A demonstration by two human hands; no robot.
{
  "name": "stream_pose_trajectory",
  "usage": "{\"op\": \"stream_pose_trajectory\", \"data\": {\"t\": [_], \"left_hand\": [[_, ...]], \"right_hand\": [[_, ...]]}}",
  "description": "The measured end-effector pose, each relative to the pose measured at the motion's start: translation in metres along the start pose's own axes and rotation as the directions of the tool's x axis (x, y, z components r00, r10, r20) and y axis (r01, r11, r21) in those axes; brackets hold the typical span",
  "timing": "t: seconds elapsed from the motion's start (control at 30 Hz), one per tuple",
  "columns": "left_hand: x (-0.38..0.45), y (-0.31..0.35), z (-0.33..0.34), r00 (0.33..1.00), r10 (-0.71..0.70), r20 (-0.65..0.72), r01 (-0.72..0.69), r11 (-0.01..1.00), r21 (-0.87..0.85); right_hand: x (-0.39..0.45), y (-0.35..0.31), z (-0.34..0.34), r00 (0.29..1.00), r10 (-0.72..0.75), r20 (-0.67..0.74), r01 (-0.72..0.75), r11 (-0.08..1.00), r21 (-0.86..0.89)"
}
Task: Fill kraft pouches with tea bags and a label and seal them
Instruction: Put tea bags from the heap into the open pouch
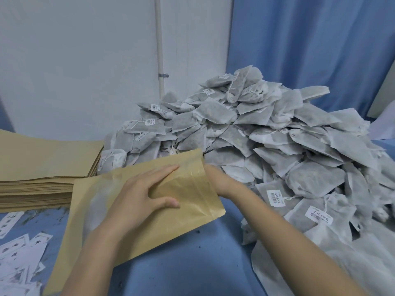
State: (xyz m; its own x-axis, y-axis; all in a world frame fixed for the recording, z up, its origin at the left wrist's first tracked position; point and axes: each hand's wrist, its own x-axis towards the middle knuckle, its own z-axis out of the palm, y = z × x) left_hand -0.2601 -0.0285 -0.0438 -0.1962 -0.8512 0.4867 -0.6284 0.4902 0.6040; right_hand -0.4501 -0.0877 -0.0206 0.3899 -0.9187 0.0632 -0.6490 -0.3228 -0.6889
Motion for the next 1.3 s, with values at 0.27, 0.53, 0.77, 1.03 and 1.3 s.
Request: {"op": "stream_pose_trajectory", "data": {"t": [0.27, 0.53, 0.77, 1.03, 1.3], "left_hand": [[0.000, -0.011, -0.002, 0.998, -0.025, -0.063, 0.028, 0.998, 0.048], [0.002, -0.012, 0.000, 0.997, -0.023, -0.080, 0.028, 0.997, 0.065], [0.000, -0.011, 0.000, 0.996, -0.031, -0.083, 0.038, 0.996, 0.076], [0.000, -0.006, -0.001, 0.996, -0.029, -0.081, 0.034, 0.998, 0.056], [0.002, 0.009, 0.000, 0.999, 0.010, -0.046, -0.011, 1.000, -0.024]], "right_hand": [[0.023, 0.055, -0.041, 0.841, -0.045, -0.538, -0.370, 0.678, -0.635], [0.018, 0.074, -0.040, 0.823, -0.165, -0.543, -0.331, 0.637, -0.696], [-0.017, 0.059, -0.043, 0.562, -0.265, -0.784, -0.031, 0.940, -0.340], [-0.034, 0.037, -0.031, 0.954, 0.209, -0.215, -0.027, 0.775, 0.631], [-0.019, 0.001, -0.011, 0.992, 0.076, 0.100, -0.093, 0.980, 0.178]]}}
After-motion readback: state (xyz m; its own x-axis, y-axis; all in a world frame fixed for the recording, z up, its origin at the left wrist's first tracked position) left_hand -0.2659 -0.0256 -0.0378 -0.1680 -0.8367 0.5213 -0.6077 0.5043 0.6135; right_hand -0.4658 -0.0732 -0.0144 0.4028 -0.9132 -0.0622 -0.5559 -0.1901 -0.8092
